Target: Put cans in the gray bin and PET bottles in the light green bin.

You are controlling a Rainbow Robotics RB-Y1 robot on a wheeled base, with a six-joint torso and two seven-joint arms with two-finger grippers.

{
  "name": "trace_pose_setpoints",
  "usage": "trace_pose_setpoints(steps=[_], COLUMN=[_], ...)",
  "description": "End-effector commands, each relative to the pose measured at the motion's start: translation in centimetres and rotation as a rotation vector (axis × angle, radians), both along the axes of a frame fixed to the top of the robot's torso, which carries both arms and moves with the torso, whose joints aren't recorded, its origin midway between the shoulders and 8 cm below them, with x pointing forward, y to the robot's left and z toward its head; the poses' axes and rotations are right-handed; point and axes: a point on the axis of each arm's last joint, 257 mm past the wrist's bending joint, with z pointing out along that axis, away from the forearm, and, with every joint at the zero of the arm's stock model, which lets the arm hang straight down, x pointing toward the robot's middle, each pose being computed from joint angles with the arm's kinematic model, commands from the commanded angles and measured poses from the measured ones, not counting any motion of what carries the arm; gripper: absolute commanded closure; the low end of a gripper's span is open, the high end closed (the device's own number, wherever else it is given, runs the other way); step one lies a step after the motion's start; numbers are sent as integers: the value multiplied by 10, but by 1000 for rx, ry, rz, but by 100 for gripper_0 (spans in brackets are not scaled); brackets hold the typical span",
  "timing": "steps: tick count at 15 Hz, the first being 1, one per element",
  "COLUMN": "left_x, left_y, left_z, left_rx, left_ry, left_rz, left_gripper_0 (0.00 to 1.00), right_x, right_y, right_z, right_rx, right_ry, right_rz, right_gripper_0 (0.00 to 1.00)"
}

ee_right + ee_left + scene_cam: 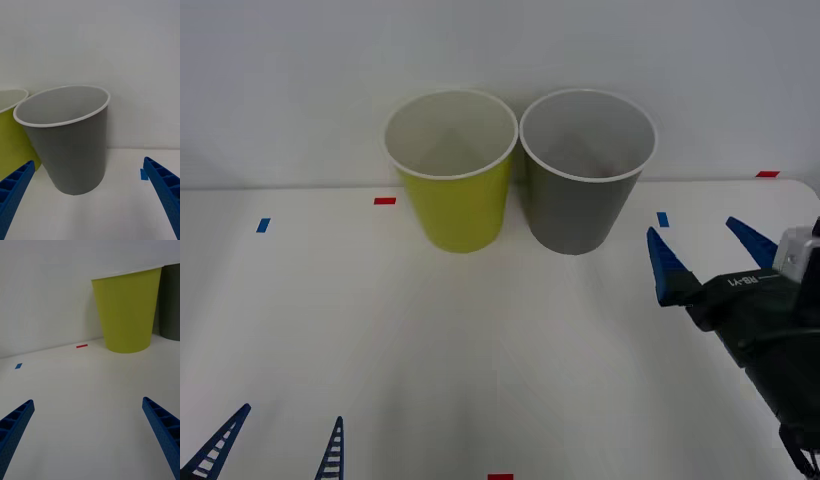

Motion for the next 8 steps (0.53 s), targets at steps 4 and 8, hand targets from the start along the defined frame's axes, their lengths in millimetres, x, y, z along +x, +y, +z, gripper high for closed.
trace_pose_setpoints(steps=[4, 8], left_x=[0, 0], left_y=[0, 0], left_z=[0, 0], left_rx=[0, 0], left_ry=[0, 0], left_rz=[0, 0], left_gripper_0=[0, 0], right_x=[-32, -38], right_y=[-28, -34], right_z=[-98, -109], right_rx=[-26, -101], right_ry=[3, 8], right_rz=[-59, -90], right_gripper_0=[0, 0])
